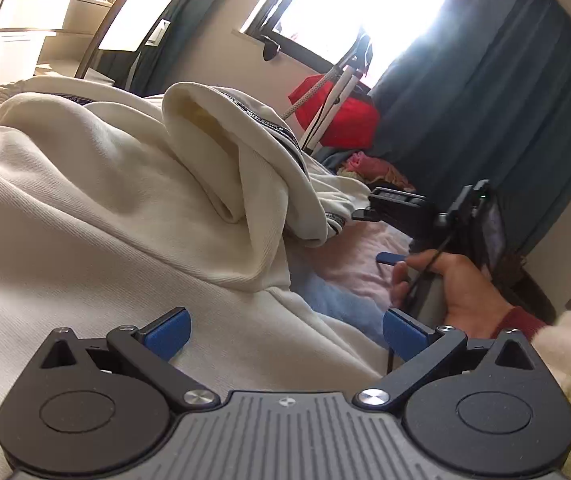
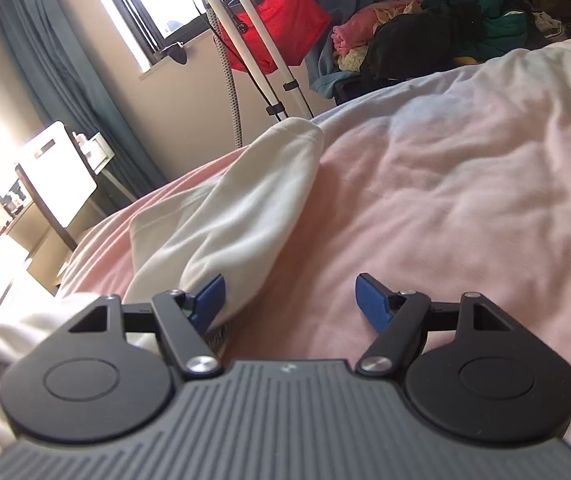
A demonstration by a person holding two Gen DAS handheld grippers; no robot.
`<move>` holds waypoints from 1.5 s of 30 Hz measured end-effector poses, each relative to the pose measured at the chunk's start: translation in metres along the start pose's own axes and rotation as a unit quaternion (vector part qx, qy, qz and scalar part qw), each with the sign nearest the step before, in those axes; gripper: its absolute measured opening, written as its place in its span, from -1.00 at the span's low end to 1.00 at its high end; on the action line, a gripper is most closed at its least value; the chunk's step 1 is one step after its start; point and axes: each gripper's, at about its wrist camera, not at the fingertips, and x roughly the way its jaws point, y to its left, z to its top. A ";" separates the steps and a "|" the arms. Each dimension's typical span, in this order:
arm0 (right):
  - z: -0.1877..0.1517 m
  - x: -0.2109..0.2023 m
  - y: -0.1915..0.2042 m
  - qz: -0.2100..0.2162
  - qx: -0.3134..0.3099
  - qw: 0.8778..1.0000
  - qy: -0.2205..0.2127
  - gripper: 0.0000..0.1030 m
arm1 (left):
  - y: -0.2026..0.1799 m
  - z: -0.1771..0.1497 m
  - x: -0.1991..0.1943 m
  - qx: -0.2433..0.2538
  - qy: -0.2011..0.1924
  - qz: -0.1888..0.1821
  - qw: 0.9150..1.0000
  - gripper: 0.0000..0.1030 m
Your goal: Fold clothes
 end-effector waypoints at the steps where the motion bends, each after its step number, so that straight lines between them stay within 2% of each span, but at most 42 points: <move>1: 0.003 0.016 0.004 0.002 0.005 1.000 -0.006 0.45 | 0.004 0.001 0.002 -0.012 -0.003 -0.017 1.000 1.00; 4: 0.009 0.050 0.012 0.010 0.020 1.000 -0.021 0.40 | 0.014 0.001 0.006 -0.034 -0.015 -0.047 0.998 1.00; 5: 0.010 0.052 0.016 0.006 0.010 1.000 -0.025 0.25 | 0.015 0.000 0.008 -0.033 -0.021 -0.050 0.998 1.00; 6: 0.012 0.054 0.020 0.001 0.001 1.000 -0.030 -0.12 | 0.016 -0.001 0.009 -0.031 -0.024 -0.051 0.998 1.00; 8: 0.015 0.058 0.028 -0.008 -0.017 0.999 -0.038 -0.67 | 0.016 -0.003 0.010 -0.030 -0.027 -0.055 0.998 1.00; 9: 0.019 0.049 0.030 -0.015 -0.029 0.998 -0.045 -0.74 | 0.017 -0.003 0.010 -0.031 -0.028 -0.057 0.997 1.00; 13: 0.037 0.006 0.029 -0.048 -0.067 0.993 -0.083 -0.76 | 0.017 -0.003 0.009 -0.033 -0.030 -0.063 0.997 1.00; 17: 0.059 -0.079 -0.016 -0.113 -0.058 0.981 -0.145 -0.77 | 0.011 -0.001 0.005 -0.027 -0.024 -0.063 0.997 1.00; 20: 0.075 -0.154 -0.060 -0.184 -0.057 0.963 -0.187 -0.77 | 0.006 0.001 -0.005 -0.021 -0.030 -0.062 0.997 1.00; 22: 0.084 -0.197 -0.086 -0.242 -0.074 0.946 -0.201 -0.77 | 0.001 0.001 -0.013 -0.010 -0.037 -0.058 0.998 1.00; 25: 0.093 -0.237 -0.117 -0.295 -0.072 0.932 -0.198 -0.78 | -0.008 -0.001 -0.026 0.010 -0.042 -0.053 0.998 1.00; 27: 0.098 -0.264 -0.137 -0.330 -0.071 0.921 -0.196 -0.86 | -0.015 -0.002 -0.031 0.025 -0.044 -0.044 0.998 1.00; 29: 0.098 -0.288 -0.145 -0.329 -0.054 0.915 -0.226 -0.93 | -0.021 -0.003 -0.031 0.037 -0.044 -0.035 0.998 1.00; 30: 0.096 -0.295 -0.145 -0.331 -0.065 0.911 -0.237 -0.93 | -0.023 -0.004 -0.032 0.041 -0.043 -0.033 0.998 1.00; 33: 0.097 -0.295 -0.153 -0.330 -0.093 0.913 -0.219 -0.93 | -0.026 -0.007 -0.034 0.053 -0.045 -0.029 0.997 1.00; 38: 0.065 -0.307 -0.180 -0.258 -0.042 0.942 -0.209 -0.90 | -0.030 -0.010 -0.022 0.081 -0.041 -0.012 0.996 1.00; 42: 0.007 -0.311 -0.210 -0.160 0.039 0.968 -0.187 -0.87 | -0.025 -0.011 -0.008 0.085 -0.025 -0.004 0.996 1.00; 44: -0.020 -0.309 -0.226 -0.129 0.096 0.972 -0.172 -0.82 | -0.022 -0.013 -0.003 0.078 -0.014 0.000 0.997 1.00; 45: -0.028 -0.302 -0.231 -0.121 0.122 0.973 -0.152 -0.65 | -0.019 -0.013 -0.002 0.071 -0.007 0.001 0.997 1.00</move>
